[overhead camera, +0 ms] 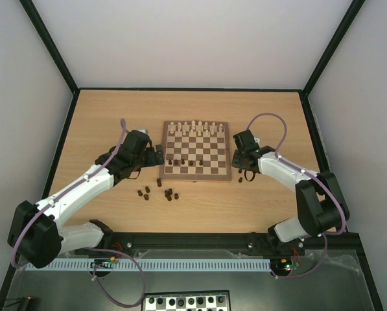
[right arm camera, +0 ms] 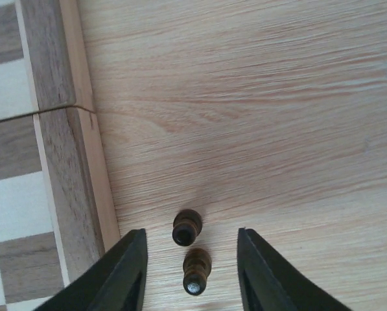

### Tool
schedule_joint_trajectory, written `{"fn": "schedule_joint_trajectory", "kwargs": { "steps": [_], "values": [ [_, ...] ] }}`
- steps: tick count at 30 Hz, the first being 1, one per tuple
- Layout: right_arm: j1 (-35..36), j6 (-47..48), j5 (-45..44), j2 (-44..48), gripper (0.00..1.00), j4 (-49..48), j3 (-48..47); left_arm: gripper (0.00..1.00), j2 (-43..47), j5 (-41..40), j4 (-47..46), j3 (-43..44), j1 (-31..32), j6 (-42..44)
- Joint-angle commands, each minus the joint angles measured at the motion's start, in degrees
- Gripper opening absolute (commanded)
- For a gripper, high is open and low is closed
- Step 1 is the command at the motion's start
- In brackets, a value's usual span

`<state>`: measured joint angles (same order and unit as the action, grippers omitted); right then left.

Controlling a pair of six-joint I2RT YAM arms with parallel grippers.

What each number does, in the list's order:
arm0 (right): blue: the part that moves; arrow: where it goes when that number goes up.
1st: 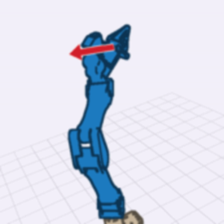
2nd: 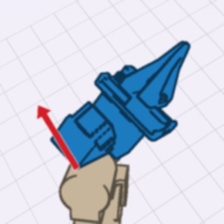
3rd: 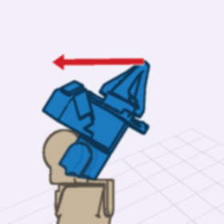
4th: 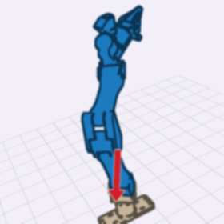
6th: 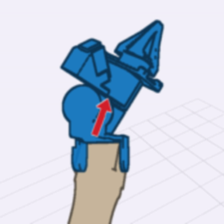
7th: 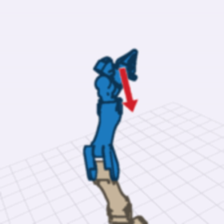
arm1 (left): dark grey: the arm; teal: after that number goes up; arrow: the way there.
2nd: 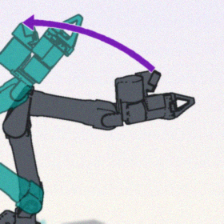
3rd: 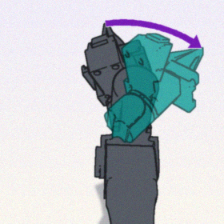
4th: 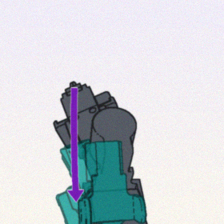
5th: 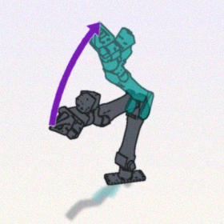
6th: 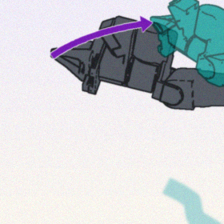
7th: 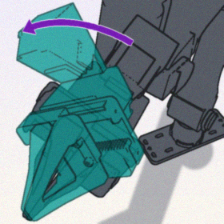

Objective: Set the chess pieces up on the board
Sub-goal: Pick up the chess piece at the center of the board.

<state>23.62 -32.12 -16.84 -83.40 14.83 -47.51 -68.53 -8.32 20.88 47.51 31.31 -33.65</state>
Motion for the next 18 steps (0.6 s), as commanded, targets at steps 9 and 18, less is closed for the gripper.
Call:
{"fn": "schedule_joint_trajectory", "kwargs": {
  "steps": [9, 18],
  "values": [
    [-0.3, 0.3, 2.3, -5.0, 0.36, -2.3, 0.9, 1.00, 1.1, -0.3, 0.3, -1.1, 0.1, 0.0],
    [-0.3, 0.5, 2.0, -6.4, 0.21, -2.9, 0.8, 0.99, 1.4, -0.5, 0.5, -1.1, 0.1, 0.1]
  ]
}}
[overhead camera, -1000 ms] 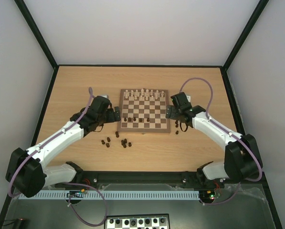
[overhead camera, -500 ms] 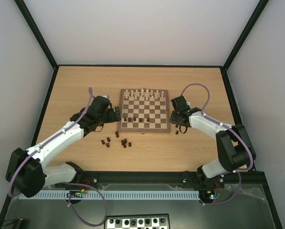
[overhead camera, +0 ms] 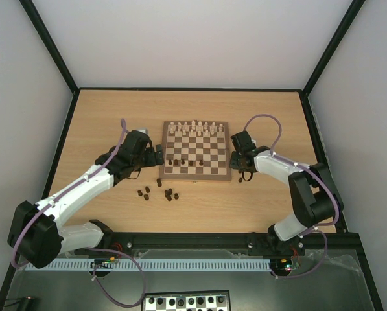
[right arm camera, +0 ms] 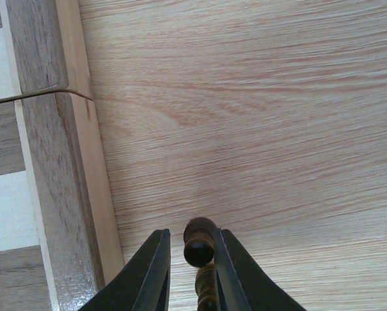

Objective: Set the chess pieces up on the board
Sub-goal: Pick up the chess piece at the center of the board, then place the chess piece on the chessboard.

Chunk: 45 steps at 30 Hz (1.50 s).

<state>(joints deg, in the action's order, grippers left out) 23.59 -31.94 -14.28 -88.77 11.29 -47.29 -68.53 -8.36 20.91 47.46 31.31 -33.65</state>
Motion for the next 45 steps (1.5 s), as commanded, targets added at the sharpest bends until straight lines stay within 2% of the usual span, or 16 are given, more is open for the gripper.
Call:
{"fn": "schedule_joint_trajectory", "kwargs": {
  "steps": [1, 5, 10, 18, 24, 30, 45],
  "values": [
    [-0.3, 0.4, -0.6, -1.2, 0.20, 0.6, 0.6, 1.00, 1.4, -0.4, 0.5, -1.0, 0.1, 0.1],
    [-0.3, 0.4, -0.5, -1.5, 0.20, 0.5, 0.7, 1.00, 1.4, -0.4, 0.5, -1.1, 0.0, 0.0],
    [-0.3, 0.7, -0.7, -1.6, 0.08, 0.6, 0.3, 0.99, 1.4, -0.4, 0.4, -1.0, 0.1, 0.1],
    [-0.3, 1.8, -0.4, 1.6, 0.06, 2.9, -2.7, 1.00, 1.6, -0.7, 0.6, -1.0, 0.1, 0.0],
    [0.2, 3.4, 3.6, 5.5, 0.03, 5.0, -5.3, 1.00, 1.9, -0.8, 0.5, -0.9, 0.0, -0.3],
    [5.3, 4.3, 5.4, 5.4, 0.03, 6.8, -8.5, 1.00, 2.4, -1.1, 0.1, -1.2, 0.0, -0.7],
    [14.3, 6.1, 7.3, -4.1, 0.03, 9.8, -14.9, 1.00, 3.1, -1.6, 0.4, -1.4, 0.0, -1.0]
  ]
}}
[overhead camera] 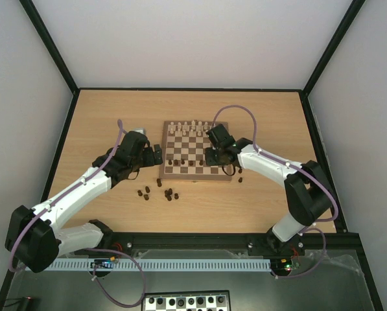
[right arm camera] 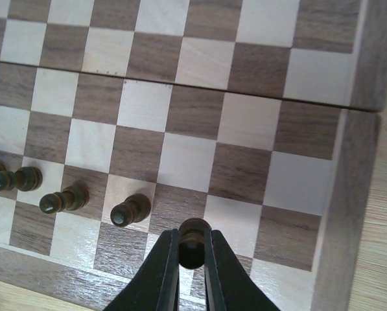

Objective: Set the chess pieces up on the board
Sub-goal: Place the chess piece on the chessboard.

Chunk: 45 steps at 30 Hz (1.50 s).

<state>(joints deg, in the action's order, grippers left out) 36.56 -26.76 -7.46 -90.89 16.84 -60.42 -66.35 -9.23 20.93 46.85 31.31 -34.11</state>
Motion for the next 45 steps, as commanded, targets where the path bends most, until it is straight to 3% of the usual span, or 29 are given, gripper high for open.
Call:
{"fn": "schedule_joint_trajectory", "kwargs": {
  "steps": [1, 30, 37, 43, 45],
  "values": [
    [1.6, 0.9, 0.3, -2.2, 0.03, 4.3, -1.9, 1.00, 0.9, -0.7, 0.3, -0.7, 0.0, -0.5],
    [3.1, 1.8, -0.9, -7.5, 0.08, 3.2, -4.6, 1.00, 1.1, -0.9, 0.1, -1.3, 0.0, -0.7],
    [3.1, 1.8, -0.7, -7.5, 0.28, 2.8, -4.3, 0.99, 1.2, -0.9, 0.2, -1.3, 0.1, -0.8],
    [3.1, 1.5, -1.5, -5.7, 0.33, 3.3, -4.3, 0.99, 1.4, -0.9, 0.2, -1.2, 0.1, -0.7],
    [3.0, 1.4, -3.1, -4.3, 0.38, 4.0, -4.3, 0.99, 1.4, -0.9, 0.2, -1.2, 0.1, -0.7]
  ]
}}
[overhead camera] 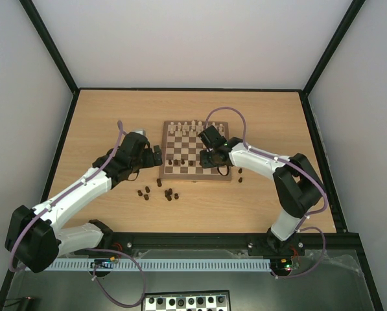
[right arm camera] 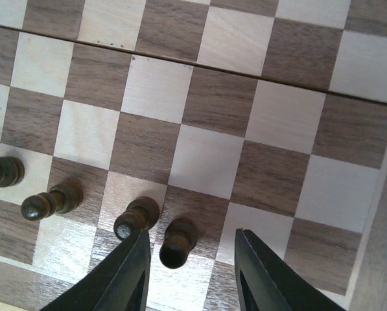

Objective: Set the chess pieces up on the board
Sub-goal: Place the chess piece on the chessboard, then pick up the chess piece at the center of the board.

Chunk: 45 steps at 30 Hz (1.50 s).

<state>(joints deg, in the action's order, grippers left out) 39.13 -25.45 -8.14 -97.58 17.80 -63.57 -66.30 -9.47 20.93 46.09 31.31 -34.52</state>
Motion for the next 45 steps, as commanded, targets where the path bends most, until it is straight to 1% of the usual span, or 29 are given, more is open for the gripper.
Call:
{"fn": "schedule_joint_trajectory", "kwargs": {
  "steps": [1, 5, 10, 13, 15, 18, 20, 26, 29, 36, 38, 41, 45],
  "values": [
    [0.5, 0.1, -3.3, 3.1, 0.41, 3.5, -1.3, 0.99, 1.3, -0.6, 0.2, -0.4, 0.1, -0.3],
    [0.5, -0.5, -7.6, 6.6, 0.48, 5.3, -0.8, 0.99, 1.4, -0.5, 0.3, -0.3, 0.1, -0.3],
    [-0.5, -3.0, -13.2, 12.7, 0.56, 5.7, 3.9, 0.99, 2.0, -0.2, 0.3, -0.3, 0.1, 0.0],
    [-3.8, -5.1, -14.1, 15.6, 0.57, 5.2, 8.2, 0.99, 2.5, 0.3, -0.1, -0.3, 0.3, 0.4],
    [-7.1, -6.1, -11.9, 17.4, 0.57, 4.0, 11.5, 0.99, 2.5, 0.4, -0.2, -0.3, 0.5, 0.7],
    [-10.8, -7.4, -10.6, 19.8, 0.54, 2.6, 16.1, 1.00, 2.4, 0.3, -0.3, -0.3, 0.7, 0.7],
    [-12.1, -7.8, -9.9, 20.4, 0.51, 1.9, 17.9, 0.99, 2.1, 0.5, -0.4, -0.1, 0.8, 0.9],
    [-14.1, -8.1, -8.3, 18.2, 0.43, -0.6, 21.2, 0.99, 1.4, 0.6, -0.7, 0.3, 1.2, 1.0],
    [-14.3, -7.9, -7.4, 16.5, 0.38, -1.7, 21.5, 0.99, 1.1, 0.6, -0.7, 0.4, 1.2, 1.1],
    [-14.3, -7.1, -6.2, 13.7, 0.36, -3.2, 20.3, 0.99, 0.9, 0.4, -0.7, 0.3, 1.3, 1.0],
    [-14.3, -6.9, -5.8, 12.8, 0.32, -3.6, 20.1, 0.99, 0.9, 0.4, -0.7, 0.4, 1.3, 1.0],
    [-14.4, -6.7, -5.5, 11.5, 0.29, -4.0, 20.1, 1.00, 0.8, 0.3, -0.6, 0.3, 1.4, 1.0],
    [-14.4, -6.6, -5.5, 10.9, 0.20, -4.2, 19.9, 0.99, 0.7, 0.2, -0.6, 0.4, 1.3, 1.0]
  ]
}}
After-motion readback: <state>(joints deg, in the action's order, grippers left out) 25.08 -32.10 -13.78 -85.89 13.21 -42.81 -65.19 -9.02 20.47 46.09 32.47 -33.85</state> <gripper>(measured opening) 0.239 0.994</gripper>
